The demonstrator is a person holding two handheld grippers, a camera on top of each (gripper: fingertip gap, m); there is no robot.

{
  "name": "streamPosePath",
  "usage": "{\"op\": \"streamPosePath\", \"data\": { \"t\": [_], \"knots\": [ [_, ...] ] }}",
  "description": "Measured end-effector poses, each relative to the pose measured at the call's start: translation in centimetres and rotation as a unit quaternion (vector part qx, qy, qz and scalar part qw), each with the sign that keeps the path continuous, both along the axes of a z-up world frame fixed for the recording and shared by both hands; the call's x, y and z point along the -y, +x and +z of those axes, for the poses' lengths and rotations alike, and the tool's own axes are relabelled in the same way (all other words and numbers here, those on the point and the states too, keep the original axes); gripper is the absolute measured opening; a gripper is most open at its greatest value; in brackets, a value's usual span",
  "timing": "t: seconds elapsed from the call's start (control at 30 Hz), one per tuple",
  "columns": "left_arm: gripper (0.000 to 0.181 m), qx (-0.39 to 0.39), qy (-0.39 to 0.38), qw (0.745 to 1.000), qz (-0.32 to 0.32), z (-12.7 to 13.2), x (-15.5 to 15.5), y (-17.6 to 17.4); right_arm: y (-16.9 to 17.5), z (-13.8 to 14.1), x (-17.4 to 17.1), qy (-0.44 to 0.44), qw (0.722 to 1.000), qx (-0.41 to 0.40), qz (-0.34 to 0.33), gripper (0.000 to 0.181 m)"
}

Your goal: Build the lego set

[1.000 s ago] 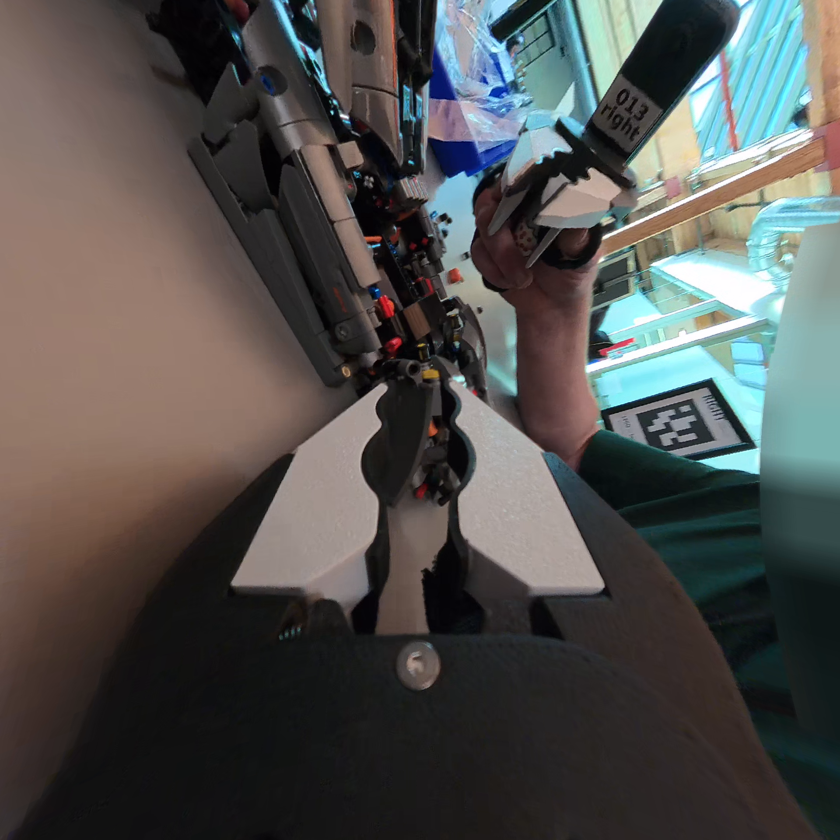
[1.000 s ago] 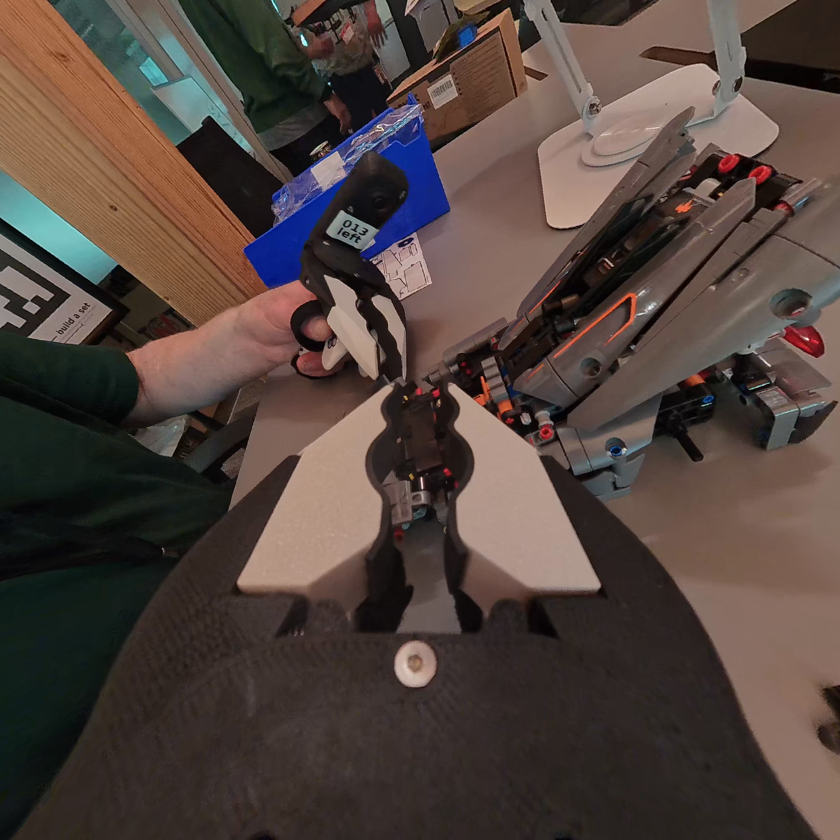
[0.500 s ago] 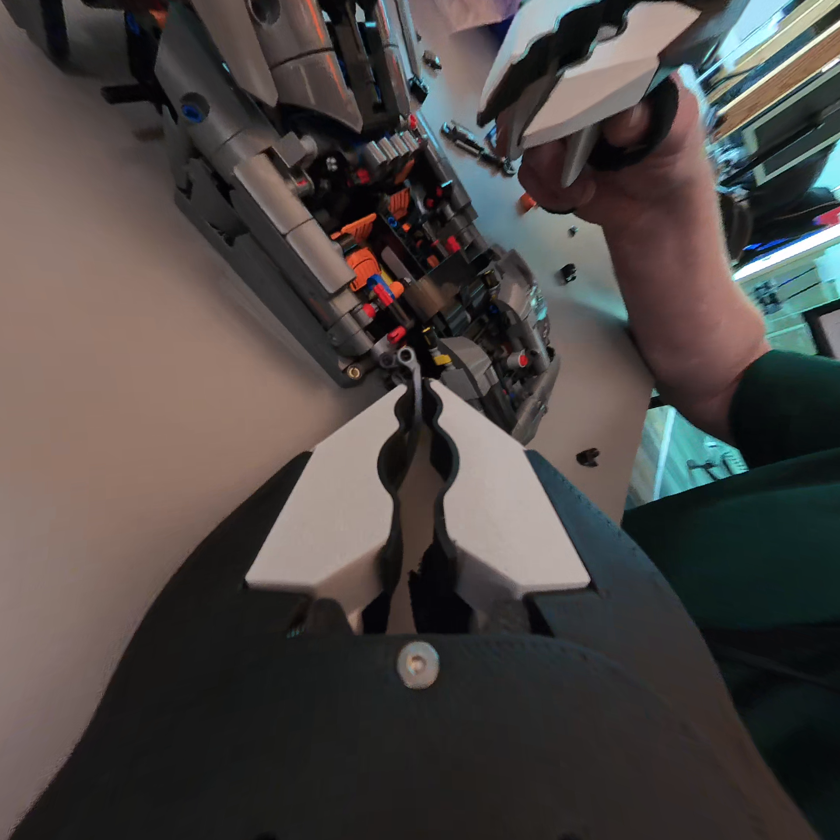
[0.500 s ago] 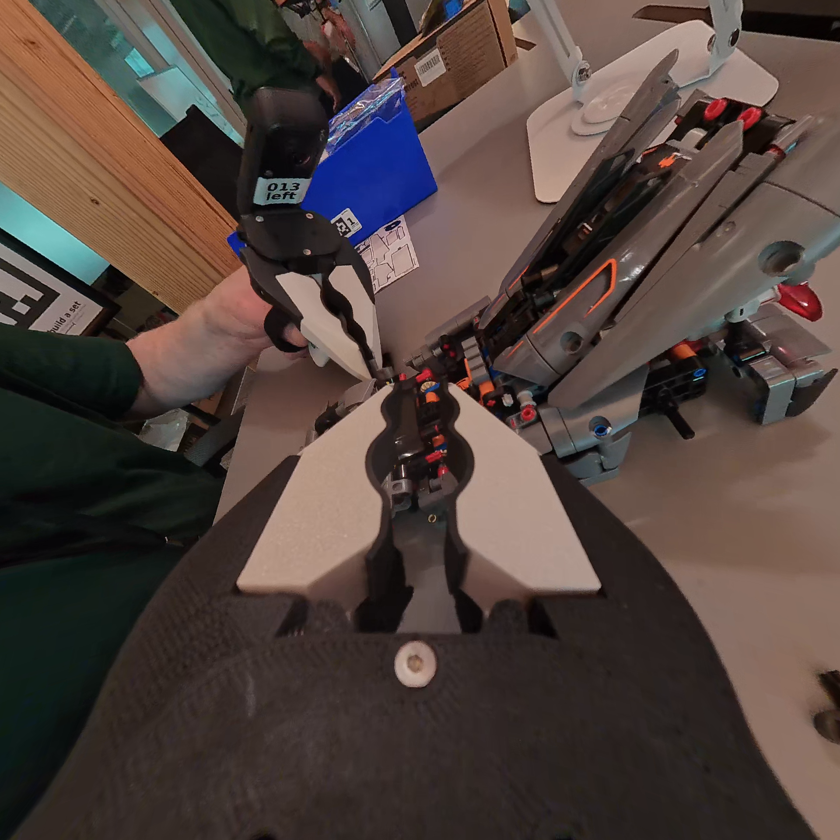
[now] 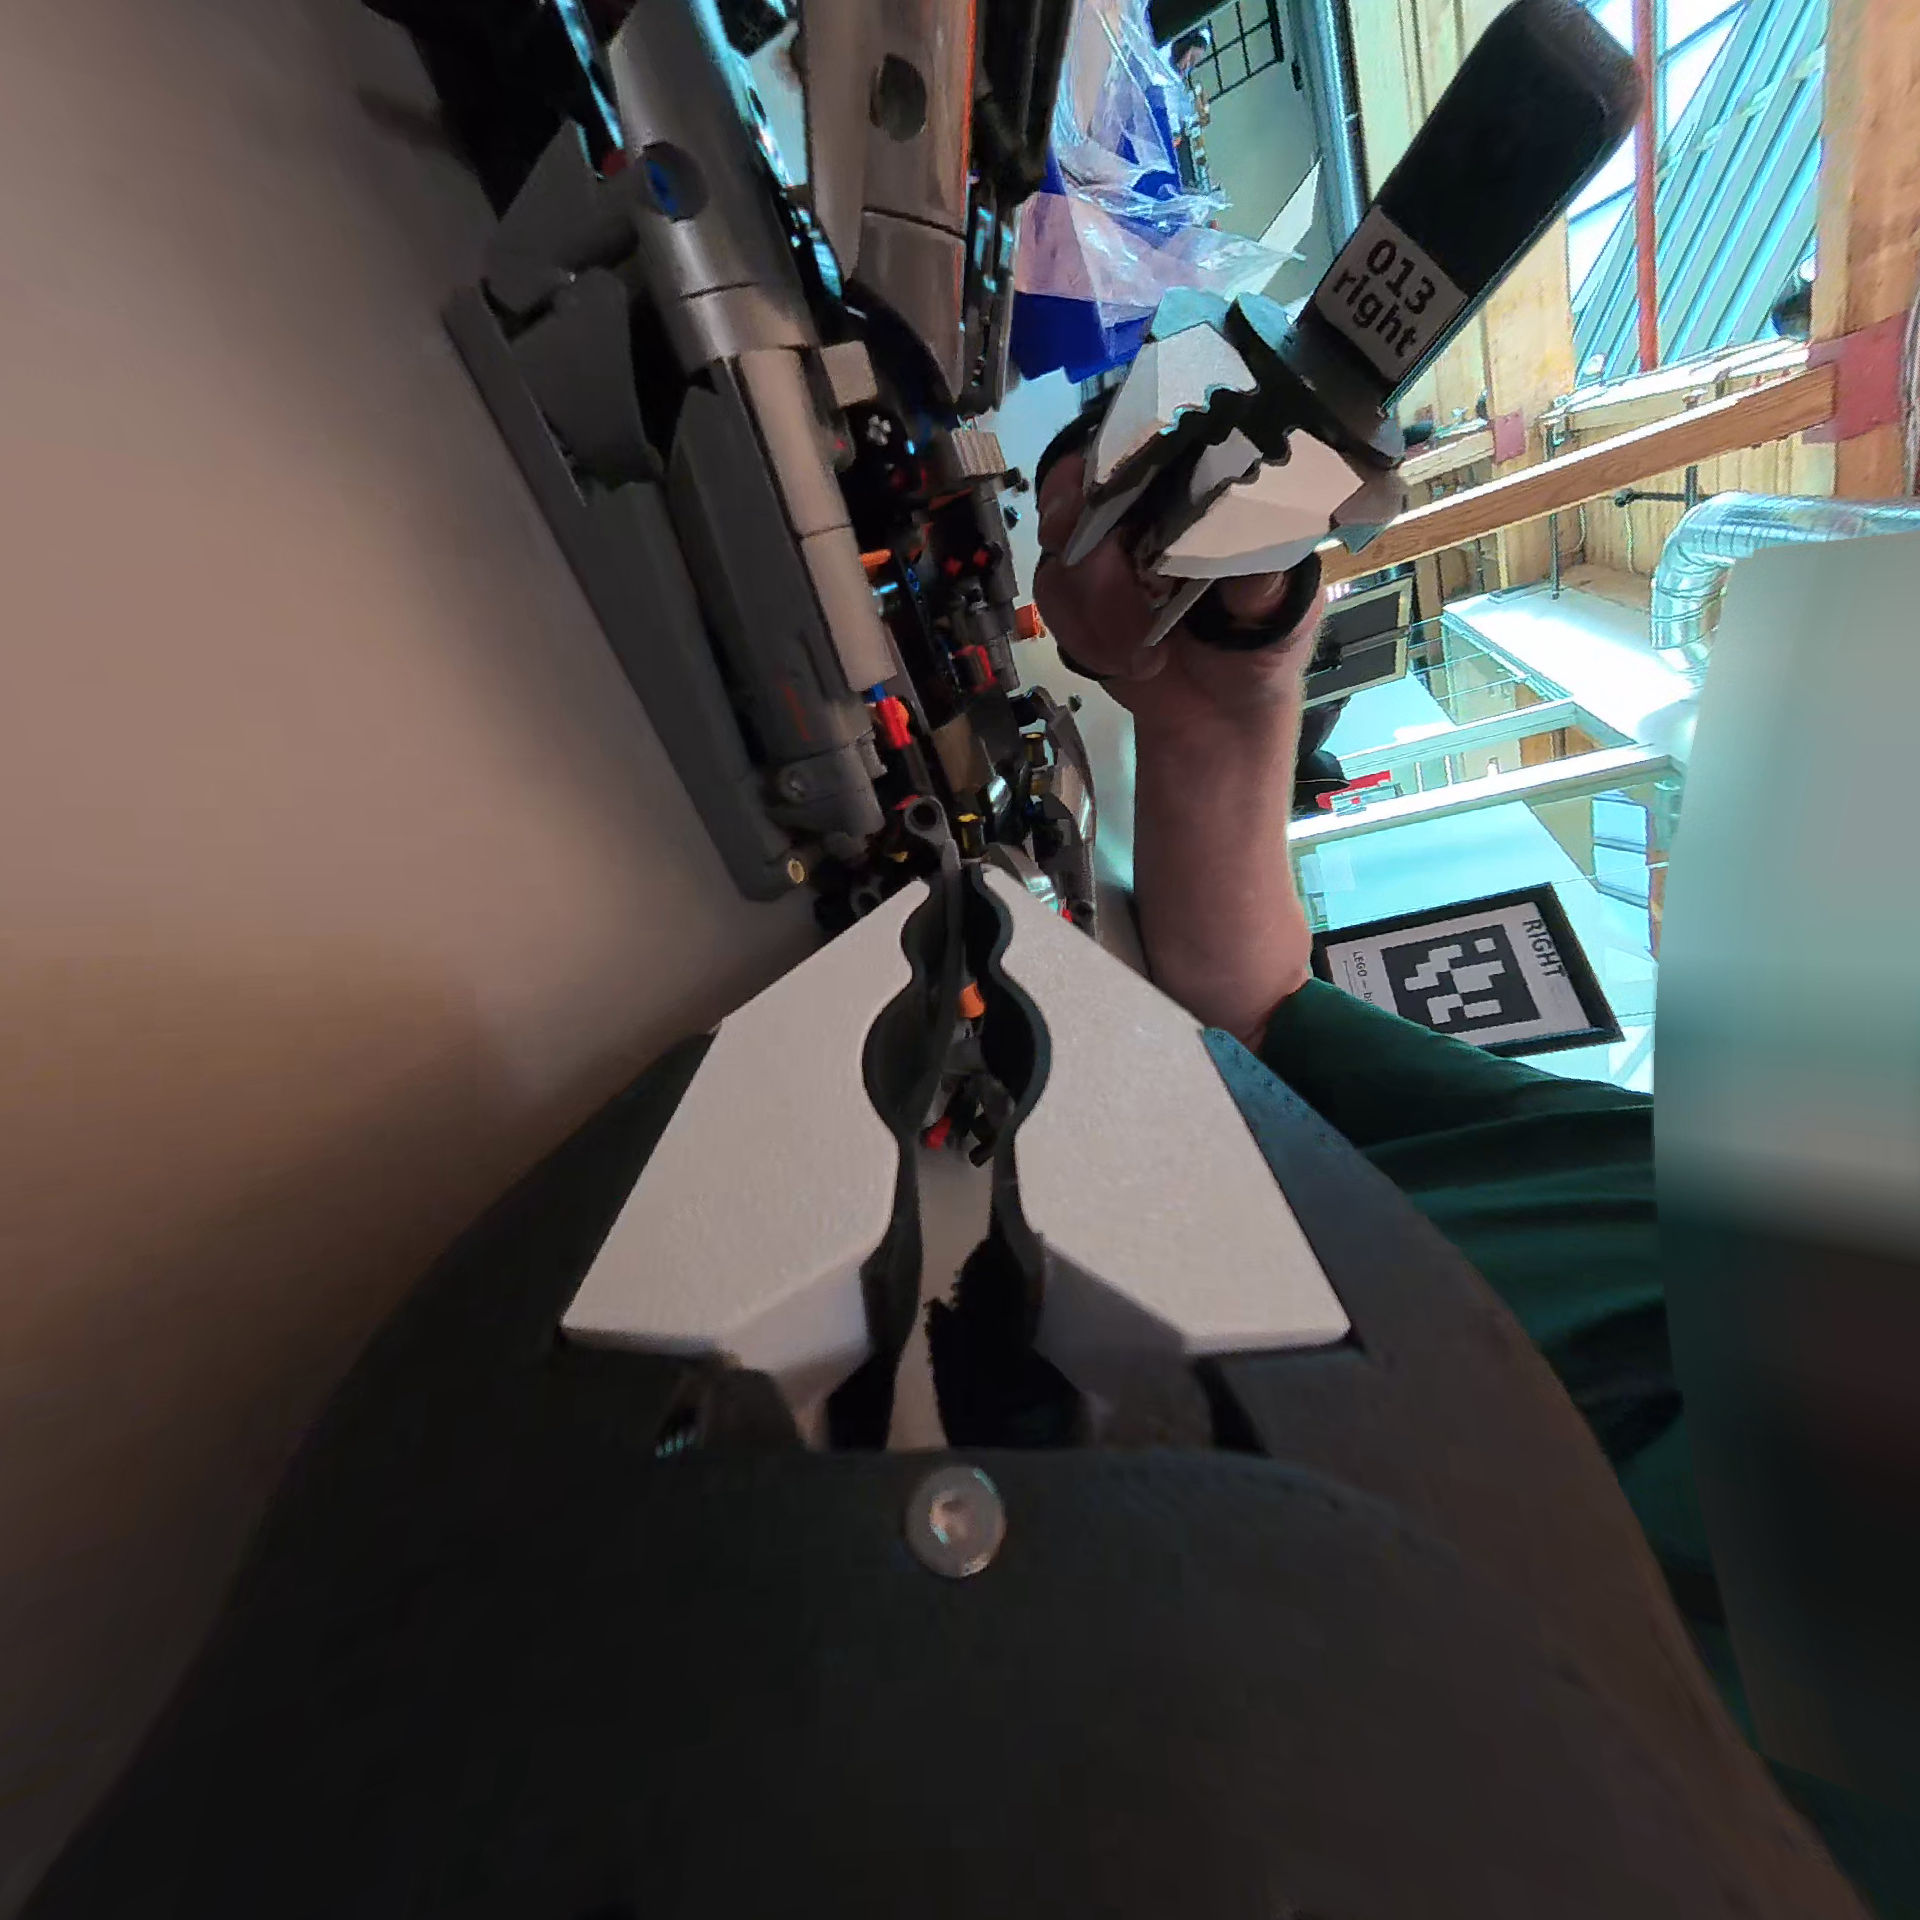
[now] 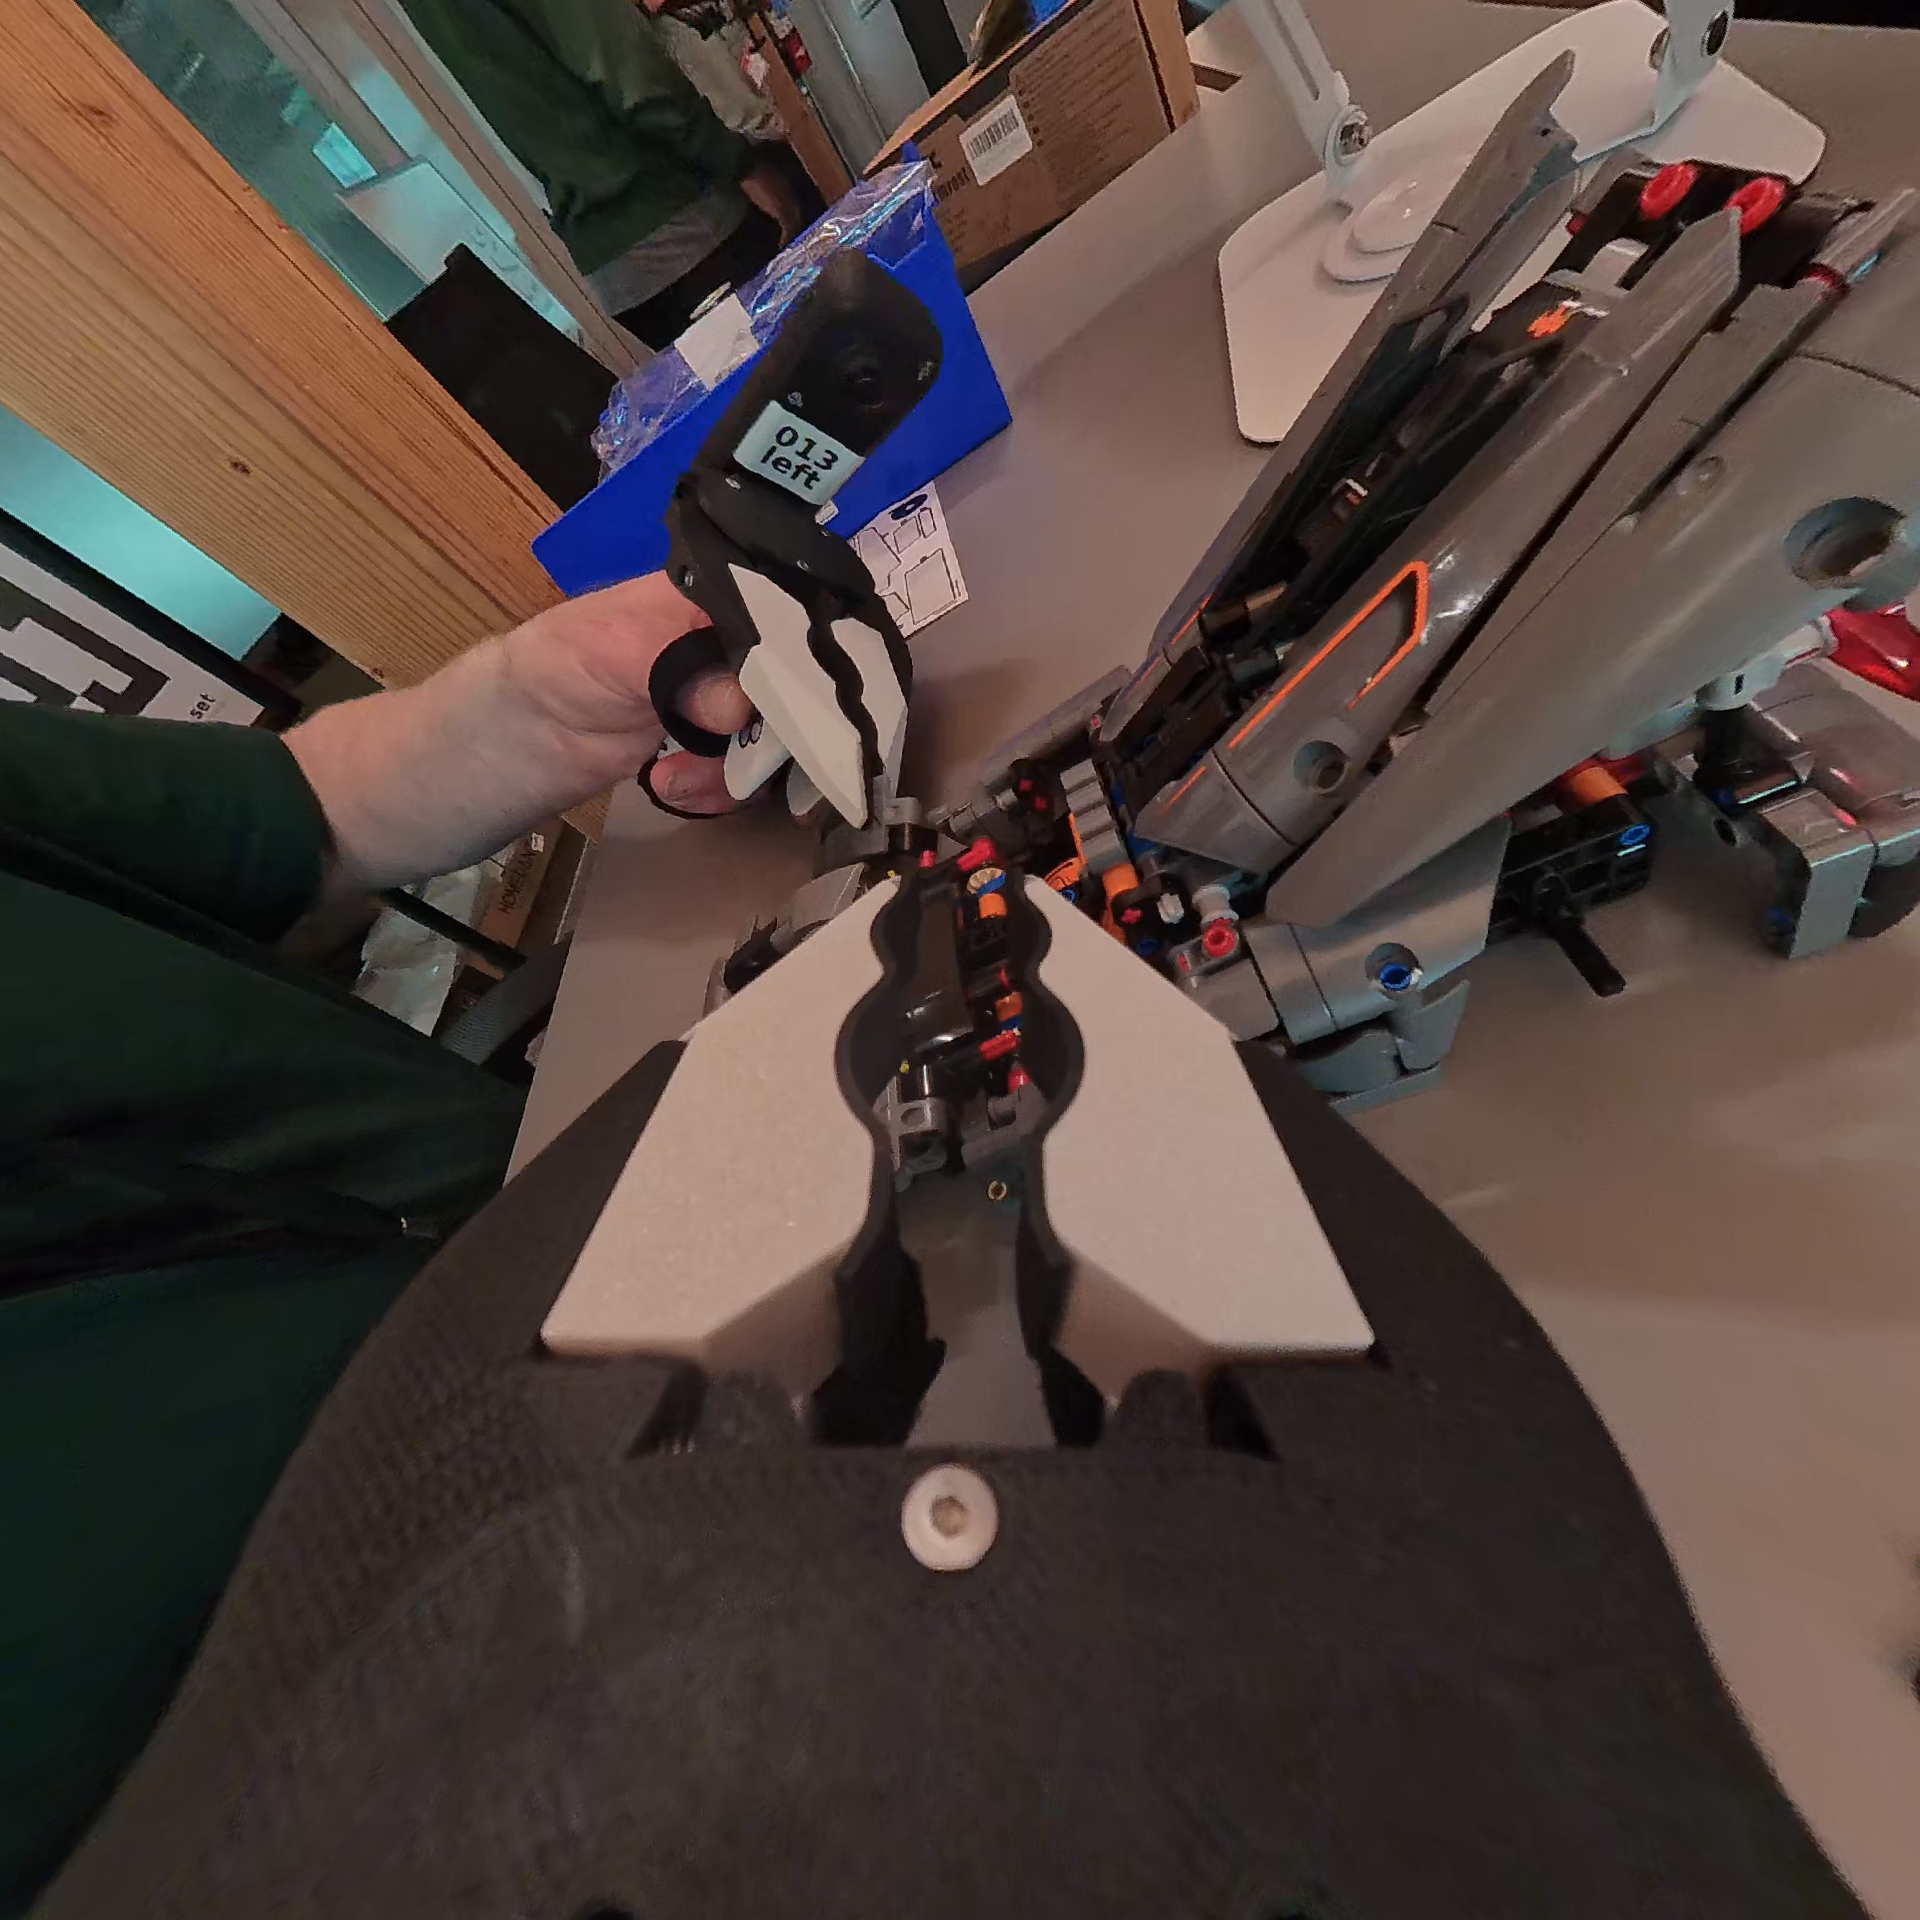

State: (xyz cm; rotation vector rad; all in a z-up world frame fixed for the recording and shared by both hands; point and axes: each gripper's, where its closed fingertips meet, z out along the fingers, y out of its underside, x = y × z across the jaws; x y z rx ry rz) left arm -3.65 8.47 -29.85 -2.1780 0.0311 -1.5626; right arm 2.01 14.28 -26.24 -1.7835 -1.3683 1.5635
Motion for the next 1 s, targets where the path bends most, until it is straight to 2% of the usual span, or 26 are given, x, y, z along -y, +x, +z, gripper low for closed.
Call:
{"op": "streamPosePath", "data": {
  "t": [0.27, 0.33, 0.37, 0.43, 0.63, 0.73, 0.8, 0.9, 1.0],
  "knots": [
    [0.002, -0.019, 0.025, 0.999, 0.012, -0.3, -0.1, -0.1, 0.2, -0.2, -0.1, 0.001, 1.0, 0.005, 0.002, 0.016],
    [0.011, -0.034, 0.031, 0.999, 0.009, -0.6, 0.0, -0.2, 0.2, -0.3, 0.2, 0.008, 1.0, 0.008, 0.009, 0.017],
    [0.004, -0.033, 0.035, 0.999, 0.002, -0.5, 0.3, -0.1, 0.1, -0.2, 0.3, 0.015, 1.0, 0.007, 0.011, 0.017],
    [0.001, -0.039, 0.041, 0.998, -0.001, -0.4, 0.4, -0.2, -0.2, -0.1, 0.8, 0.03, 0.999, 0.007, 0.018, 0.018],
    [0.0, 0.038, 0.03, 0.999, 0.013, 0.9, 0.2, -1.2, -1.1, 0.7, 2.0, 0.112, 0.993, 0.01, 0.025, 0.018],
    [0.0, 0.086, 0.025, 0.996, 0.011, 1.8, 0.5, -1.3, -2.2, 1.0, 3.0, 0.216, 0.975, 0.034, 0.034, 0.019],
    [0.0, 0.113, 0.024, 0.993, -0.005, 2.4, 0.8, -0.8, -3.1, 0.5, 4.1, 0.281, 0.955, 0.062, 0.071, 0.022],
    [0.0, 0.131, 0.028, 0.991, -0.027, 3.3, 1.3, -0.1, -4.6, -0.1, 5.2, 0.333, 0.929, 0.089, 0.132, 0.031],
    [0.0, 0.145, 0.032, 0.988, -0.04, 3.9, 1.4, 0.1, -5.8, 0.8, 5.7, 0.363, 0.912, 0.063, 0.18, 0.029]
  ]
}}
